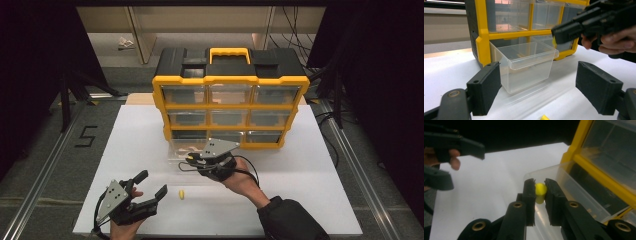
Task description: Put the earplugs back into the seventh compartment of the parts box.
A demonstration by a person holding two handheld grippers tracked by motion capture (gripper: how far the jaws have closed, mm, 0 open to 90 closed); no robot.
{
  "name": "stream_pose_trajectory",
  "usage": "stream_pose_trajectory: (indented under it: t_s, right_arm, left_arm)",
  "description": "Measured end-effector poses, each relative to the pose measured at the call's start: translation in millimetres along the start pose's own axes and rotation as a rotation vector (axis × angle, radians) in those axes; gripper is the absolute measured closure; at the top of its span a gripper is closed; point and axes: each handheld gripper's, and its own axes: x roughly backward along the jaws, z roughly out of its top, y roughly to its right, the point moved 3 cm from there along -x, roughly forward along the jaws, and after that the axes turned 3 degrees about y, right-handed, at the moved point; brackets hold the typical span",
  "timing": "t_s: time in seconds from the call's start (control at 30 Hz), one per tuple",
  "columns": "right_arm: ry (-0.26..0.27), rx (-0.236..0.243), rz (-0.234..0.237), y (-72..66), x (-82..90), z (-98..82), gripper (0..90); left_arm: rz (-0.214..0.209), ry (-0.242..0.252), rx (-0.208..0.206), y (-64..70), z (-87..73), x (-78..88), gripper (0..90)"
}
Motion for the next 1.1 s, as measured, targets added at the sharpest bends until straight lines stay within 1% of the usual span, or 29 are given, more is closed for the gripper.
stream_pose_trajectory:
  t_s: [0.1,0.13,0.2,0.3,0.47,0.53,0.67,0.7,0.73,0.77,0.83,0.87,0.9,0.93,0.97,1.0,1.03,1.07,1.1]
  right_arm:
    - [0.024,-0.016,-0.036,7.4,0.7,1.9,79.5]
    - [0.024,-0.016,-0.036,7.4,0.7,1.9,79.5]
    - [0.031,-0.029,-0.058,12.6,-1.0,0.8,79.5]
    - [0.040,-0.036,-0.076,16.9,-1.8,1.2,79.5]
    - [0.043,-0.048,-0.093,21.6,-5.0,-0.1,79.4]
    - [0.032,-0.052,-0.098,23.5,-8.8,-3.4,79.1]
    - [0.022,-0.055,-0.105,25.7,-12.2,-6.1,78.7]
    - [0.019,-0.067,-0.111,29.1,-14.5,-8.2,78.6]
    - [0.019,-0.067,-0.111,29.1,-14.5,-8.2,78.6]
    - [0.018,-0.089,-0.115,32.7,-16.5,-10.1,78.4]
    - [0.013,-0.108,-0.115,35.8,-18.3,-12.0,76.9]
    - [0.013,-0.108,-0.115,35.8,-18.3,-12.0,76.9]
    - [0.005,-0.122,-0.124,38.8,-20.7,-14.5,72.1]
    - [0.005,-0.122,-0.124,38.8,-20.7,-14.5,72.1]
    - [0.003,-0.128,-0.121,39.3,-21.4,-15.5,67.9]
    - [0.005,-0.120,-0.112,39.5,-22.1,-16.8,59.6]
    - [0.004,-0.118,-0.113,39.3,-21.9,-16.9,56.9]
    - [0.004,-0.118,-0.113,39.3,-21.9,-16.9,56.9]
    - [0.013,-0.119,-0.112,39.2,-20.3,-15.7,53.1]
  left_arm:
    - [-0.005,0.000,0.000,0.5,-0.1,-0.3,19.7]
    - [-0.005,0.000,-0.001,0.7,-0.2,-0.3,19.7]
    - [-0.012,0.004,-0.002,0.9,0.1,0.0,19.2]
    - [-0.020,0.006,-0.002,1.3,0.0,-0.3,18.5]
    - [-0.027,0.007,-0.009,2.3,0.0,-0.5,17.6]
    - [-0.040,0.016,-0.012,3.4,0.5,-0.2,16.5]
    - [-0.045,0.017,-0.017,4.3,0.6,-0.1,16.2]
    - [-0.048,0.019,-0.019,4.3,0.5,-0.3,16.0]
    - [-0.048,0.019,-0.019,4.3,0.5,-0.3,16.0]
    - [-0.049,0.019,-0.017,4.2,0.5,-0.3,15.9]
    - [-0.050,0.022,-0.014,4.2,0.5,-0.3,15.6]
    - [-0.053,0.027,-0.013,4.1,0.7,-0.2,15.6]
    - [-0.053,0.030,-0.014,4.2,0.8,-0.2,15.6]
    - [-0.053,0.029,-0.014,4.2,0.8,-0.1,15.6]
    - [-0.054,0.027,-0.016,4.3,0.7,-0.1,15.6]
    - [-0.054,0.026,-0.017,4.4,0.7,-0.1,15.5]
    - [-0.054,0.026,-0.017,4.4,0.7,-0.1,15.5]
    - [-0.054,0.028,-0.017,4.4,0.8,-0.1,15.5]
    - [-0.054,0.030,-0.017,4.4,1.0,0.0,15.6]
